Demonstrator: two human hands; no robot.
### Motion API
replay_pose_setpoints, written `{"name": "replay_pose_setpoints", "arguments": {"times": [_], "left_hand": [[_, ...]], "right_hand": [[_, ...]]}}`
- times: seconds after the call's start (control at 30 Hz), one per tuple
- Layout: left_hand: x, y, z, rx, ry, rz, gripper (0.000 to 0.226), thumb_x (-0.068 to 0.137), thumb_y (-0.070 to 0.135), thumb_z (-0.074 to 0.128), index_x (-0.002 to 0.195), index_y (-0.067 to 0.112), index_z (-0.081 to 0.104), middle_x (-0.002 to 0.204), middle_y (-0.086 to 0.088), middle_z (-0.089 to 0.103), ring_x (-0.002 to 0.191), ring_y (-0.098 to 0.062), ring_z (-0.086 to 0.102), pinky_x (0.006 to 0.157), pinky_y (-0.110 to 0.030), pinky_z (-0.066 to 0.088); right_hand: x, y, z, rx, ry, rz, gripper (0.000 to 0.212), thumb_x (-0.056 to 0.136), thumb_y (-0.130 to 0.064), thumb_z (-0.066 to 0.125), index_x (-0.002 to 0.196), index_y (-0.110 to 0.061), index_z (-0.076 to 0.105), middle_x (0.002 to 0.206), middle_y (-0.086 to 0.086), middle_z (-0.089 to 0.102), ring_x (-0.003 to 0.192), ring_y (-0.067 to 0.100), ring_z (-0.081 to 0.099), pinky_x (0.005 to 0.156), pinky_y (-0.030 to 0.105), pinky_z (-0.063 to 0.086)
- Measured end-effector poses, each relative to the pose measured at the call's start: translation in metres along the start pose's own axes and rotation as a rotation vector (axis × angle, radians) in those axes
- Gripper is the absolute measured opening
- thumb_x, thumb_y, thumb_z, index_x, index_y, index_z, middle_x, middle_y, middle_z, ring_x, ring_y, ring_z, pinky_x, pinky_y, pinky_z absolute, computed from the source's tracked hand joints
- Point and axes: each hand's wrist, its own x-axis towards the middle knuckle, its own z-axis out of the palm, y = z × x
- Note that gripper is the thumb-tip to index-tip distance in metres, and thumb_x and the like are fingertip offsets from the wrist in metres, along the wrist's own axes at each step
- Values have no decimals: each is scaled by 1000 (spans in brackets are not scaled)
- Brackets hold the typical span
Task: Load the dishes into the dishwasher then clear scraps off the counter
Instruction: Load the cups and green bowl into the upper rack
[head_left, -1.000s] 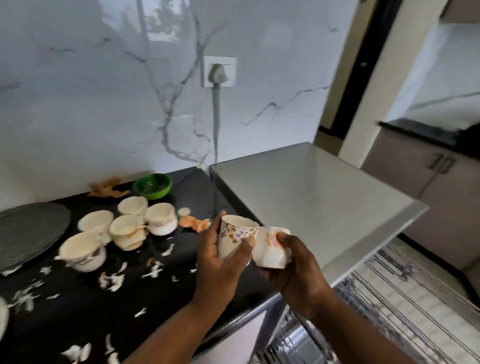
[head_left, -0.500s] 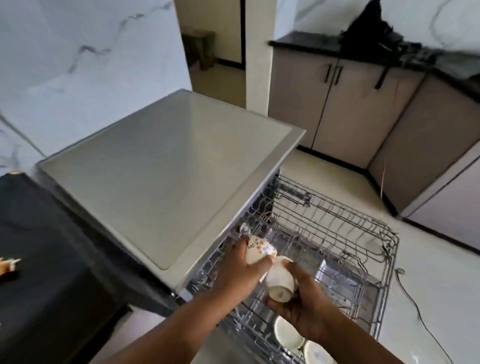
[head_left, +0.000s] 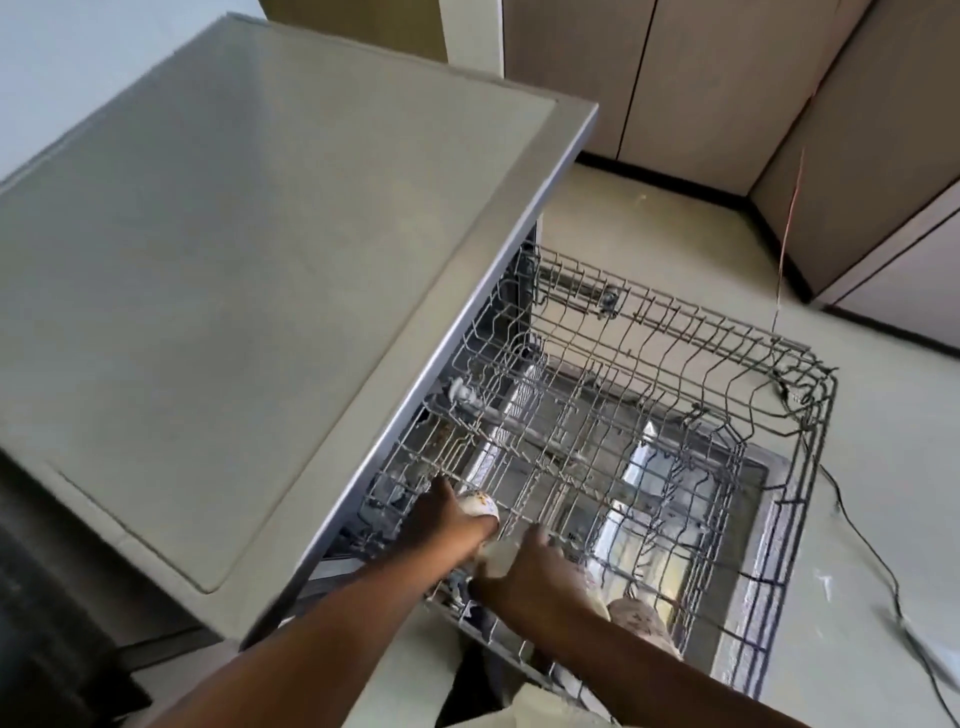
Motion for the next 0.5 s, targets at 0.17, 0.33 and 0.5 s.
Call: {"name": "replay_pose_setpoints", "arguments": {"times": [0.17, 0.33, 0.5], "left_hand": [[23, -13, 10, 264, 69, 8, 73, 80, 49, 68, 136, 17, 33, 123, -8, 55, 105, -27, 59, 78, -31, 49], [28, -26, 30, 408, 66, 61, 66, 86, 44, 63, 137, 16, 32, 119, -10, 56, 104, -27, 59, 79, -34, 50], [37, -34, 37, 440, 66, 86, 65, 85, 52, 62, 131, 13, 38, 118, -11, 56, 103, -25, 60, 78, -33, 50]], "right_hand": [[22, -7, 7, -475, 59, -145, 88, 82, -54, 63, 144, -15, 15, 139, 13, 33, 111, 32, 56, 74, 38, 50], [50, 2, 14, -550, 52, -125, 78, 83, -55, 61, 139, -14, 25, 133, 13, 40, 112, 30, 53, 75, 35, 48], [65, 9, 24, -660, 59, -75, 73, 77, -65, 60, 129, -17, 45, 124, 11, 53, 115, 29, 51, 89, 38, 46]]}}
